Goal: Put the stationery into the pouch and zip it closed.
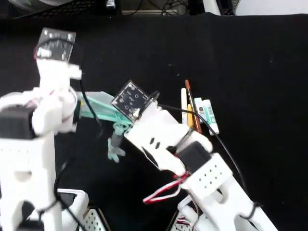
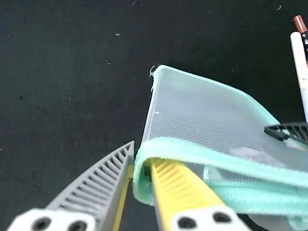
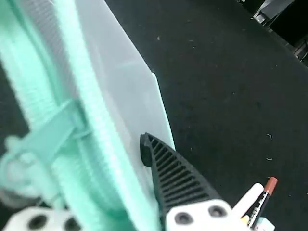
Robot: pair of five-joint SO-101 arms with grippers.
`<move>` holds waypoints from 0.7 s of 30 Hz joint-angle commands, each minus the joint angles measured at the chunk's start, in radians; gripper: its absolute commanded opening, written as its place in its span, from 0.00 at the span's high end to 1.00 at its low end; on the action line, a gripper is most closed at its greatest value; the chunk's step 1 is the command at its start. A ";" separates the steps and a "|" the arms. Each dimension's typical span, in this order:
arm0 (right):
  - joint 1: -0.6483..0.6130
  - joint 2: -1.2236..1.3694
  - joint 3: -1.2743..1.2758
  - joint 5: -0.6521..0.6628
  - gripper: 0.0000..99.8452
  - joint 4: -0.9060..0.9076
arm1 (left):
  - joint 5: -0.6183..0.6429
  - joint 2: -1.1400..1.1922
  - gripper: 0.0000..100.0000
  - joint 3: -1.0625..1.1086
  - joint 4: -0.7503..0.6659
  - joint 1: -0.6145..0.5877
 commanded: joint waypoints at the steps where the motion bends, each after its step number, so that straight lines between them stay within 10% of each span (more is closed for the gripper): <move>1: -0.005 -0.091 -0.019 -0.009 0.99 0.046 | -0.002 -0.118 0.97 0.113 0.006 0.010; 9: 0.002 -0.166 0.108 -0.012 0.69 0.043 | -0.051 0.098 0.97 0.111 0.002 0.012; 17: 0.026 -0.297 -0.143 0.072 0.78 0.370 | -0.051 0.443 0.97 -0.140 0.002 0.010; 21: 0.253 -0.386 -0.223 0.129 0.78 0.423 | -0.043 0.548 0.97 -0.185 0.002 0.010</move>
